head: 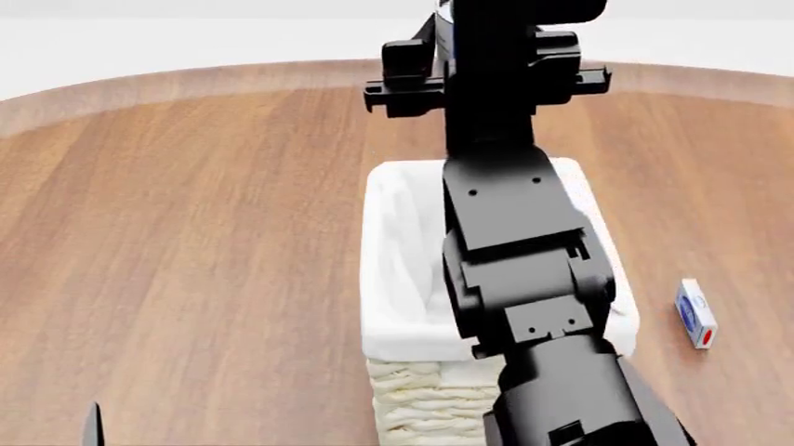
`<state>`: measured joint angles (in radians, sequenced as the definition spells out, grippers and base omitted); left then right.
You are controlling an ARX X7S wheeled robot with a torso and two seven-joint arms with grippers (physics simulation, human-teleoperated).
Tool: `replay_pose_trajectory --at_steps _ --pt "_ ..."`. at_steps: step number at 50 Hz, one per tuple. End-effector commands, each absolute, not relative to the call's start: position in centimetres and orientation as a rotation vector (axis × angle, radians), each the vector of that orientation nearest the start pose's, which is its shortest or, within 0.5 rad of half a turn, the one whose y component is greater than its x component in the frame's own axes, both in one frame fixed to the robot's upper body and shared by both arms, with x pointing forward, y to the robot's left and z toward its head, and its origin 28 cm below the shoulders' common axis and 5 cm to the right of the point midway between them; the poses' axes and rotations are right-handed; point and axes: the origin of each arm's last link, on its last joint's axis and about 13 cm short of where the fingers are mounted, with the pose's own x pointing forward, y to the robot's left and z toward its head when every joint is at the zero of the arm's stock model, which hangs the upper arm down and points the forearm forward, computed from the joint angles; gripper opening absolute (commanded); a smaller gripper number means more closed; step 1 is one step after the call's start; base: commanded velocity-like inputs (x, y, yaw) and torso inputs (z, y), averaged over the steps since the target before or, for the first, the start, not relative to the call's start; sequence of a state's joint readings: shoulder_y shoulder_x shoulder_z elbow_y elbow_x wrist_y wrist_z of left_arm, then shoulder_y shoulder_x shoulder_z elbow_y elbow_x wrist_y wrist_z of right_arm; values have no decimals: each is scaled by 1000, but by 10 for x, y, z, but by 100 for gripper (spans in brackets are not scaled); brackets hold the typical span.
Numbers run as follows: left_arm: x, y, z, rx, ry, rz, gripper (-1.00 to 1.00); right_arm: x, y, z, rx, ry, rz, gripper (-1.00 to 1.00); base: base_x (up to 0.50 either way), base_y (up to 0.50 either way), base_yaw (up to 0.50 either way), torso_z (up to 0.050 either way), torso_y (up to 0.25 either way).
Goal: Pick up the alphabet soup and put it in the basket.
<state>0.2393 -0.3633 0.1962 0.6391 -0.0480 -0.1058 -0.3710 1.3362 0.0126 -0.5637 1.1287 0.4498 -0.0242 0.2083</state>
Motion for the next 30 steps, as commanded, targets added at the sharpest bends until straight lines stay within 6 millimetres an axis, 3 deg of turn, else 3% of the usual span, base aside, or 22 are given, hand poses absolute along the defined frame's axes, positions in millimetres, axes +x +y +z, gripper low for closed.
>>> replay_pose_trajectory --at_steps 1,15,30 --pt "149 220 94 165 -280 42 100 439 -74 227 -144 -107 -49 -100 0 0 0 0 0" --pt "149 220 93 163 -277 43 100 433 -78 207 -104 158 -8 -100 0 0 0 0 1" --pt "150 222 93 159 -277 46 100 429 -76 196 -137 250 51 -100 0 0 0 0 1"
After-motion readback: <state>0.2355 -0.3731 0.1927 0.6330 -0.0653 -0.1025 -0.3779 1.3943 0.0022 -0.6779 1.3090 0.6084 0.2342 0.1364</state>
